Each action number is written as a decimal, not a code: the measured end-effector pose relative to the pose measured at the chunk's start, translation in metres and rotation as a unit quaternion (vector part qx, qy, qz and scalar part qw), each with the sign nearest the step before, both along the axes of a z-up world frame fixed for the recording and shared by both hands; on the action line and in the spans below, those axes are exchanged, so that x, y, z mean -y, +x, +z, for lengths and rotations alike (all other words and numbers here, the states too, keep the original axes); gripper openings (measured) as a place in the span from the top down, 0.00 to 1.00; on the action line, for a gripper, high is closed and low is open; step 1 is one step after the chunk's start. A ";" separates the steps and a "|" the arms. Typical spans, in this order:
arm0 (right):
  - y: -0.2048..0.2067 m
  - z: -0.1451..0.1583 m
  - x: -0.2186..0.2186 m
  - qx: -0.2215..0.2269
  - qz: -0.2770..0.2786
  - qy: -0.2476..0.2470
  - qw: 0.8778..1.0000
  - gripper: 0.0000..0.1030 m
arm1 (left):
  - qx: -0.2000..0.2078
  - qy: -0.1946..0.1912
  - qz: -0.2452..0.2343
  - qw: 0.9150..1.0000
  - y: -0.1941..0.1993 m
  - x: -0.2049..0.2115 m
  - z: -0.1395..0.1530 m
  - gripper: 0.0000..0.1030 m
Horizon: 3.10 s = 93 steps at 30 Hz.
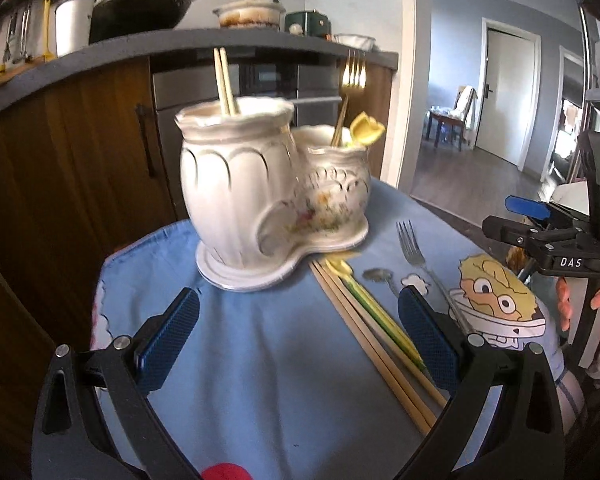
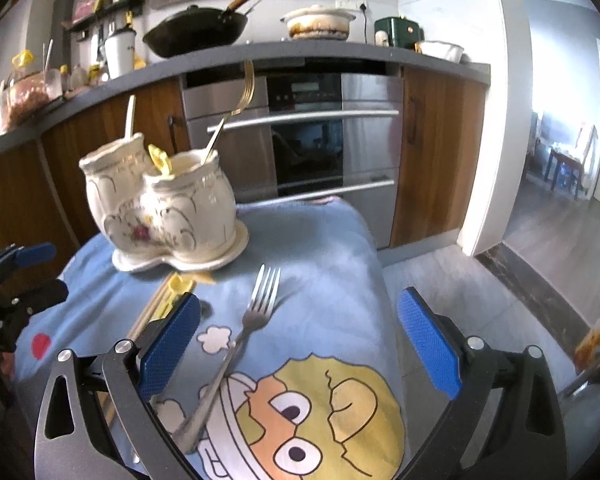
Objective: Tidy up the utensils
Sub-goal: 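Withdraw both open tools back toward the remaining utensils, then grasp a wooden chopstick with the left tool while the right tool grasps the silver fork, then lift the chopstick and silver fork and carry them above the ceramic holder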
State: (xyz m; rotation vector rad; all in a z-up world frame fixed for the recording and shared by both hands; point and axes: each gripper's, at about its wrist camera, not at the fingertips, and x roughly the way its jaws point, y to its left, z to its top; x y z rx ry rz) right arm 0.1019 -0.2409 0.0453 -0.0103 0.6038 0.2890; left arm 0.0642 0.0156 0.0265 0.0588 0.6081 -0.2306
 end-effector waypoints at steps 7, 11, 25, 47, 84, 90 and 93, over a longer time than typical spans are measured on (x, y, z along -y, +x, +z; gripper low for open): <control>0.004 -0.017 0.001 -0.032 -0.001 -0.002 0.999 0.05 | -0.045 0.007 0.010 0.999 0.008 0.008 -0.020 0.05; 0.006 -0.024 -0.002 -0.049 0.004 -0.002 0.999 0.05 | -0.073 0.014 0.010 0.997 0.013 0.017 -0.031 0.05; 0.010 -0.032 -0.013 -0.071 0.015 -0.006 0.997 0.05 | -0.128 0.052 0.020 0.990 0.019 0.031 -0.055 0.21; 0.027 -0.049 -0.064 -0.131 0.051 -0.055 0.989 0.76 | -0.148 0.071 -0.018 0.986 0.030 0.044 -0.049 0.91; -0.008 0.007 -0.032 -0.008 0.062 -0.022 0.998 0.94 | -0.074 0.013 -0.048 0.996 0.005 -0.006 -0.007 0.94; -0.016 0.030 -0.036 0.048 0.062 -0.003 0.997 0.94 | -0.017 -0.008 -0.060 0.998 -0.005 -0.009 0.015 0.94; -0.017 0.046 -0.041 0.074 0.061 0.008 0.995 0.94 | 0.006 -0.016 -0.062 0.998 -0.007 -0.004 0.028 0.94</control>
